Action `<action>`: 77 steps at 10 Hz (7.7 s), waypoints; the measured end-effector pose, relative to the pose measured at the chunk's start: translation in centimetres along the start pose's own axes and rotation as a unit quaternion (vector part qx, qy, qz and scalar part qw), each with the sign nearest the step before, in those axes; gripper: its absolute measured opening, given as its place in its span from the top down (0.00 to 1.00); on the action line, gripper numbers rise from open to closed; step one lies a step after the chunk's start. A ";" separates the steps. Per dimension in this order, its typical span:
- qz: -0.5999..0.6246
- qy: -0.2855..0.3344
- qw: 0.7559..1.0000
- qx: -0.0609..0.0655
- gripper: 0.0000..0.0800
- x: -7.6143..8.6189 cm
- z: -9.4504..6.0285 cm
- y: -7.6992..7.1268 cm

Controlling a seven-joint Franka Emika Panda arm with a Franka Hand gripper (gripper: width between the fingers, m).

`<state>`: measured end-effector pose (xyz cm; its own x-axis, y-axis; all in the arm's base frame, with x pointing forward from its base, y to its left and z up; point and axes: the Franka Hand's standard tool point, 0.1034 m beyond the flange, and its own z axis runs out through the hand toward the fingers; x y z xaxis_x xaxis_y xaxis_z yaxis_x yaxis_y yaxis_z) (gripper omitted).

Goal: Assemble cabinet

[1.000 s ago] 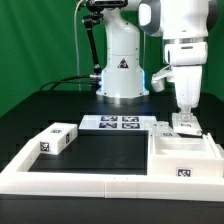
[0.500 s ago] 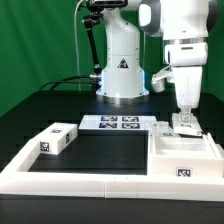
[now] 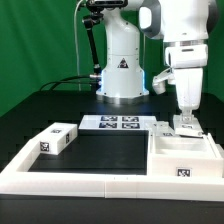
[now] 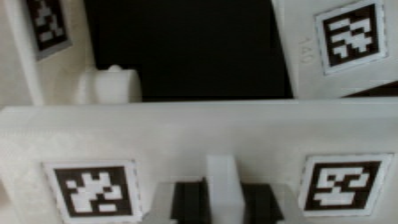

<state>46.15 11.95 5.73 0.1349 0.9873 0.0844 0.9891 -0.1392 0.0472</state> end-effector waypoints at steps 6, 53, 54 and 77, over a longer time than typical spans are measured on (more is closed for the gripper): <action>0.007 0.001 1.000 0.002 0.91 1.0 0.1 -0.4; 0.002 -0.008 1.000 0.002 0.05 -0.2 -2.8 9.0; -0.006 -0.014 1.000 0.002 0.01 -0.4 -3.7 7.6; -0.240 -0.005 0.970 0.045 0.00 -4.3 2.1 -6.5</action>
Offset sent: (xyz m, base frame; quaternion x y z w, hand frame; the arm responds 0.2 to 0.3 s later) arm 0.0003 0.0136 0.0021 -0.0126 0.0010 0.0052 0.9999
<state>39.31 8.75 2.95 -0.3426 0.9373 0.0640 0.9390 0.3438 -0.0090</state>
